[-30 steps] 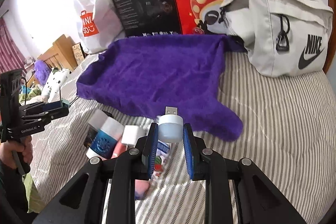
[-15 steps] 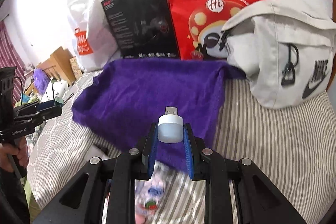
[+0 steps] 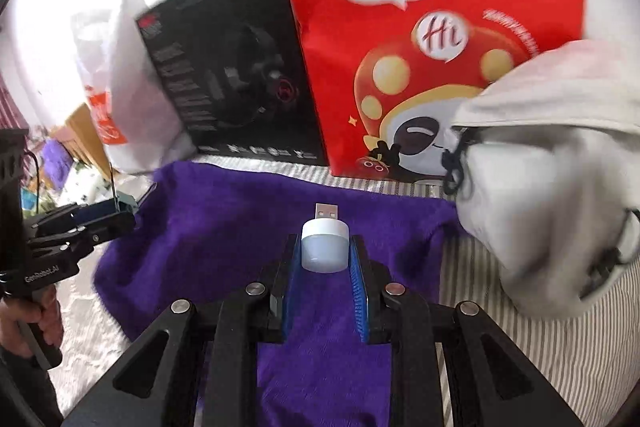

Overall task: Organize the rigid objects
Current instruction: 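Carry clip and USB light onto the purple towel while both grippers open to release, then withdraw both grippers from the towel back toward the remaining items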

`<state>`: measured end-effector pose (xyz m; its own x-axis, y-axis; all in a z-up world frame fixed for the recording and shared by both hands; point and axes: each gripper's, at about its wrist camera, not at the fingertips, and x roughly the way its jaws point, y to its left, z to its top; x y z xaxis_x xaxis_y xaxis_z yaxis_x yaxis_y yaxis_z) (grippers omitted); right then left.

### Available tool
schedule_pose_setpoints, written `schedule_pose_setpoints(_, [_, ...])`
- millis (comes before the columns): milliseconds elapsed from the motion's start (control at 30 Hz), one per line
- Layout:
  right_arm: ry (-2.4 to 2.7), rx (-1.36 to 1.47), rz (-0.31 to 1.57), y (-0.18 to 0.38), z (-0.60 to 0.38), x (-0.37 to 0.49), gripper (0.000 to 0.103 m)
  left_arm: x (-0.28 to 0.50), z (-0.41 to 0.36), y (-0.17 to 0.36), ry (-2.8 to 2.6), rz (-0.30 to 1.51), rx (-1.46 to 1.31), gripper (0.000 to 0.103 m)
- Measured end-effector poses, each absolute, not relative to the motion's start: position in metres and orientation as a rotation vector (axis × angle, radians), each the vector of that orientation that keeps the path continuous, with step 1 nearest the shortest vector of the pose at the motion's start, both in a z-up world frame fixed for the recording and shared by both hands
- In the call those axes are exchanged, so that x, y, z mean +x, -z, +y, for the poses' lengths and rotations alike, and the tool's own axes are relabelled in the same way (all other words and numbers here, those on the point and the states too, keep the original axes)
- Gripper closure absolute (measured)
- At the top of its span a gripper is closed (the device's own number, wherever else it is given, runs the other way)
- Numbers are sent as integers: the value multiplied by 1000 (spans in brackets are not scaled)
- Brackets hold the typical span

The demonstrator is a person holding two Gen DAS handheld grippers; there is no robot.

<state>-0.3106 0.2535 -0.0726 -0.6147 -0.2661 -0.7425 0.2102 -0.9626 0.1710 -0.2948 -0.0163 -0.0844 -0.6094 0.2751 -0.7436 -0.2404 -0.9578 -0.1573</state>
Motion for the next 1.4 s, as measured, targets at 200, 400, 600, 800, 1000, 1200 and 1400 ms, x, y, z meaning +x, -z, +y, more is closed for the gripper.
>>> schedule_pose_setpoints(200, [2582,1342,-13,105,243,-336,79,-320,-9,114,-2558,-8,-1342,64])
schedule_pose_setpoints(400, [2545,1447,11,123,245,-346,79,-329,-3,131,-2534,55,-1421,64])
schedule_pose_setpoints(600, [2510,1496,91,129,236,-347,79,-328,0,137,-2524,104,-1442,64])
schedule_pose_setpoints(800, [2487,1492,93,131,238,-344,79,-325,4,139,-2532,153,-1446,63])
schedule_pose_setpoints(1000, [2443,1489,47,129,246,-347,75,-322,0,140,-2534,154,-1447,62])
schedule_pose_setpoints(1200, [2447,1462,-33,116,256,-325,60,-308,-4,140,-2518,90,-1468,48])
schedule_pose_setpoints(1400, [2498,1368,-55,78,257,-280,16,-271,-7,113,-2549,52,-1438,10])
